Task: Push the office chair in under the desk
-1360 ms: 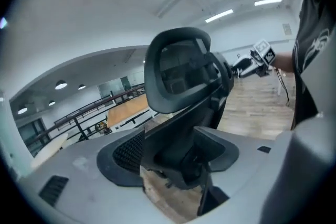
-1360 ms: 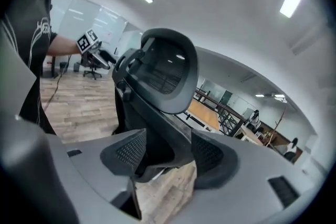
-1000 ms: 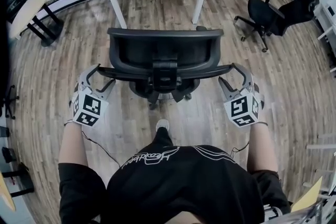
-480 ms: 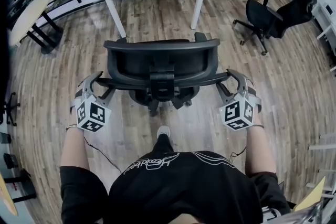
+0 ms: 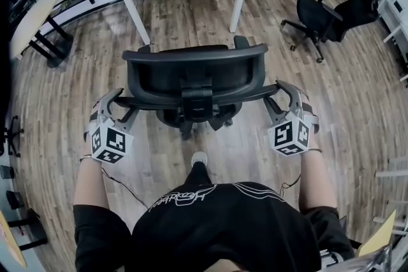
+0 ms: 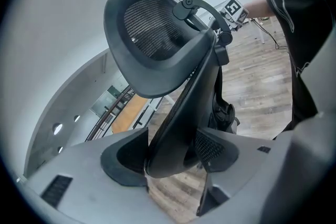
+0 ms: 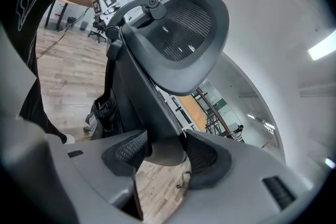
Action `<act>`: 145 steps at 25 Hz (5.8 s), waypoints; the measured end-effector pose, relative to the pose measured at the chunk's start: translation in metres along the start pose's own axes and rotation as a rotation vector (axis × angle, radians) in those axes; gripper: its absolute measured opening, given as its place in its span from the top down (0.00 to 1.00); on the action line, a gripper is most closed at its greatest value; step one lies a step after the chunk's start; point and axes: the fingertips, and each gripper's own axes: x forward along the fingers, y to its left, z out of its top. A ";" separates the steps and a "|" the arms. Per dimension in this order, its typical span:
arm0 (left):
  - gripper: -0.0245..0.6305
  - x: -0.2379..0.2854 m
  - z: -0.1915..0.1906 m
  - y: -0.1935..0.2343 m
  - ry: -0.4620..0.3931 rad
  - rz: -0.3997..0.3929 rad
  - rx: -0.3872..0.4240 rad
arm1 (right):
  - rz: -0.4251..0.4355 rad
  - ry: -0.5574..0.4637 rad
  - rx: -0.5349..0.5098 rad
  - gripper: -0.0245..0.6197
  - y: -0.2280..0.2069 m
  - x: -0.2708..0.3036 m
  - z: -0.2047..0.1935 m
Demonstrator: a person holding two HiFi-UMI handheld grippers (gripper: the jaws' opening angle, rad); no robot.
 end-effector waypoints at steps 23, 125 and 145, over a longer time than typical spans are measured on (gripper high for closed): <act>0.55 0.091 -0.009 0.095 -0.012 0.006 0.004 | -0.034 0.082 0.020 0.57 -0.052 0.106 0.027; 0.57 0.566 0.037 0.475 0.140 0.120 -0.015 | -0.056 0.004 -0.033 0.57 -0.386 0.648 0.059; 0.57 0.630 0.029 0.532 0.127 0.143 -0.018 | -0.073 -0.002 -0.036 0.57 -0.420 0.726 0.075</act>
